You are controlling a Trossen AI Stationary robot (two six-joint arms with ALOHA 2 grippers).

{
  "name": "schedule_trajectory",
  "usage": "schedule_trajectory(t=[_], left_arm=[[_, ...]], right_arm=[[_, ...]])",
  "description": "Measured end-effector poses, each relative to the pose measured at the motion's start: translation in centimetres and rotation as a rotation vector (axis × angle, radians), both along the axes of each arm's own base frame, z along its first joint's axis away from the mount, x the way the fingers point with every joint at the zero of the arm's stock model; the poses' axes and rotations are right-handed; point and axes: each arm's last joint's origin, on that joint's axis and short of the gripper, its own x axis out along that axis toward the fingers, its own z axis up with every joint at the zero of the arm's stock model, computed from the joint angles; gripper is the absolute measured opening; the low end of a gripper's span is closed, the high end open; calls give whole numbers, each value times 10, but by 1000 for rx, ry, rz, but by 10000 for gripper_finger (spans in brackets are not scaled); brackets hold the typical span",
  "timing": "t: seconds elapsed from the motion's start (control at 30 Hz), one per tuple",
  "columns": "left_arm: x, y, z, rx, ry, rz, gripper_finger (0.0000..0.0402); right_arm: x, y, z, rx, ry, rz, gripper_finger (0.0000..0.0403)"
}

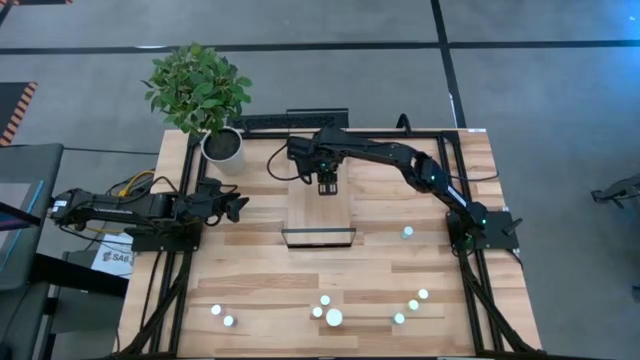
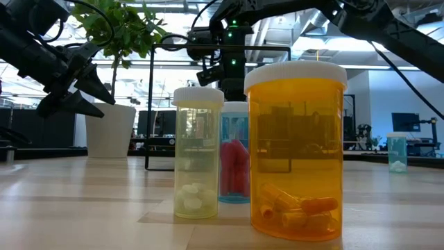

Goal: Pick and place medicine bottles onto shelf by color
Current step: Put the yellow pill bottle on the shelf, then put the green pill bottle on the shelf

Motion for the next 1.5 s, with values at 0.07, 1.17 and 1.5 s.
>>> schedule_trajectory(t=[0.07,1.17,1.5], left_arm=[[0,0,0,0,0,0,212],[-1,0,-2,-6,29,-9,212],[-1,0,-2,-11,28,-15,212]], right_arm=[[0,0,2,-6,-3,-2,187],[-94,-5,137,213,-424,-1022,176],[-160,29,102,179,-222,-1327,181]])
